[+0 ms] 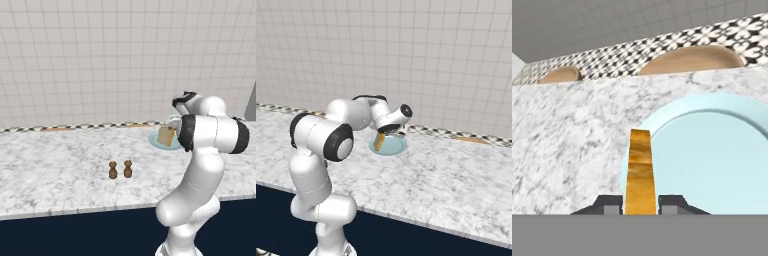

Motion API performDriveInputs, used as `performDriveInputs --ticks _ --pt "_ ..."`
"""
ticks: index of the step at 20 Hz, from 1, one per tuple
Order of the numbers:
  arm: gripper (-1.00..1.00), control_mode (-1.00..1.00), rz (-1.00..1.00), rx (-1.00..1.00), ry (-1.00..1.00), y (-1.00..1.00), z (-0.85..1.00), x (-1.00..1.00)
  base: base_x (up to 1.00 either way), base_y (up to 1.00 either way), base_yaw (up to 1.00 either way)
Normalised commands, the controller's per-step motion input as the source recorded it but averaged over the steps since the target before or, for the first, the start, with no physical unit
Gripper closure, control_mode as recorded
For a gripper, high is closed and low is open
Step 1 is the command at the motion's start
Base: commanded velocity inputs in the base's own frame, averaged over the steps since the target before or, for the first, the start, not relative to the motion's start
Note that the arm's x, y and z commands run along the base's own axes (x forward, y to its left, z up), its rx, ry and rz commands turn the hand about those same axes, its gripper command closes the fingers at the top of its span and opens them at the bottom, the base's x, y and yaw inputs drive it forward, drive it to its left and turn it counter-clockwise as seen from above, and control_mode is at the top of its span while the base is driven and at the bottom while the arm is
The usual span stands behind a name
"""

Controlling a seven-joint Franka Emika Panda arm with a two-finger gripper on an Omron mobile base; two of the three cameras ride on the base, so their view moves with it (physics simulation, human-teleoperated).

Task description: Start the toaster. Once the lever pops up, take the bread to the plate on the dining counter.

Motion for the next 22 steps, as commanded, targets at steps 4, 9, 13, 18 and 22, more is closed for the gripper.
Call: performDriveInputs --ticks 4,9,13,18,22 --pt "1.00 -1.00 0.04 0.07 0.00 -0.01 -0.22 0.31 0.00 0.00 0.00" --pt "1.00 -1.00 0.03 0.06 0.00 -0.03 -0.12 0.38 0.00 0.00 0.00" --pt "1.00 -1.00 0.01 0.02 0.00 -0.07 -0.39 0.06 0.00 0.00 0.00" --pt "-1.00 -1.00 0.00 0.00 0.00 -0.03 -0.36 0.00 0.00 0.00 0.00" --pt "-1.00 -1.00 0.00 0.00 -0.01 0.00 -0.05 0.00 0.00 0.00 0.00"
